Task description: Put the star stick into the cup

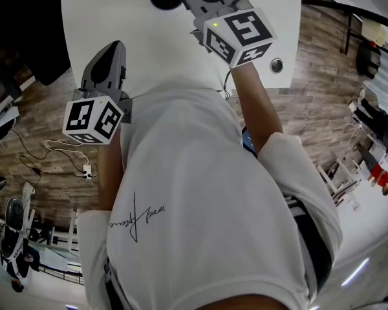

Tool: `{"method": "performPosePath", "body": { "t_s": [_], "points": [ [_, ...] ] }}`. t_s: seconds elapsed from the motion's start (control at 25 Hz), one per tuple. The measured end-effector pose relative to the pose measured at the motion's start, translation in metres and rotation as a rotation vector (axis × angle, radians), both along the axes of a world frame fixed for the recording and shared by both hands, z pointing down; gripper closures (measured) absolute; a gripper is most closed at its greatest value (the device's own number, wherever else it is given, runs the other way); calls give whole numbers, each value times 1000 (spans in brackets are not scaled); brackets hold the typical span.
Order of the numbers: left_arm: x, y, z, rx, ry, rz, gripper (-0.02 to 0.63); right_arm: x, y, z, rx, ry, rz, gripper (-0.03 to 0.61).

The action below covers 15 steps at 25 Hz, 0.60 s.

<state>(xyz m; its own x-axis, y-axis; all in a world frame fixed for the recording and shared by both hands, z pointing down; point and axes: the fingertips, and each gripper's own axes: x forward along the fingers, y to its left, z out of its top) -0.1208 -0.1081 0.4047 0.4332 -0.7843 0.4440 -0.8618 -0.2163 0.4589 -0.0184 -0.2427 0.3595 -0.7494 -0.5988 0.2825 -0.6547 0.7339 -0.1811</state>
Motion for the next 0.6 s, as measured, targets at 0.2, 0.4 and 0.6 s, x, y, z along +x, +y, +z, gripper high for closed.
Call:
{"method": "performPosePath", "body": {
  "t_s": [0.2,0.4,0.6],
  "points": [
    [-3,-2,1,-1,14,-3,606,-3,-3,6,-11,1,11,556],
    [2,1,1,-1,12,5,606,-4,2,14,-47,2,-7,555],
    [-1,4,2,-5,7,3,606,-7,5,19,-61,27,-18,555]
  ]
}}
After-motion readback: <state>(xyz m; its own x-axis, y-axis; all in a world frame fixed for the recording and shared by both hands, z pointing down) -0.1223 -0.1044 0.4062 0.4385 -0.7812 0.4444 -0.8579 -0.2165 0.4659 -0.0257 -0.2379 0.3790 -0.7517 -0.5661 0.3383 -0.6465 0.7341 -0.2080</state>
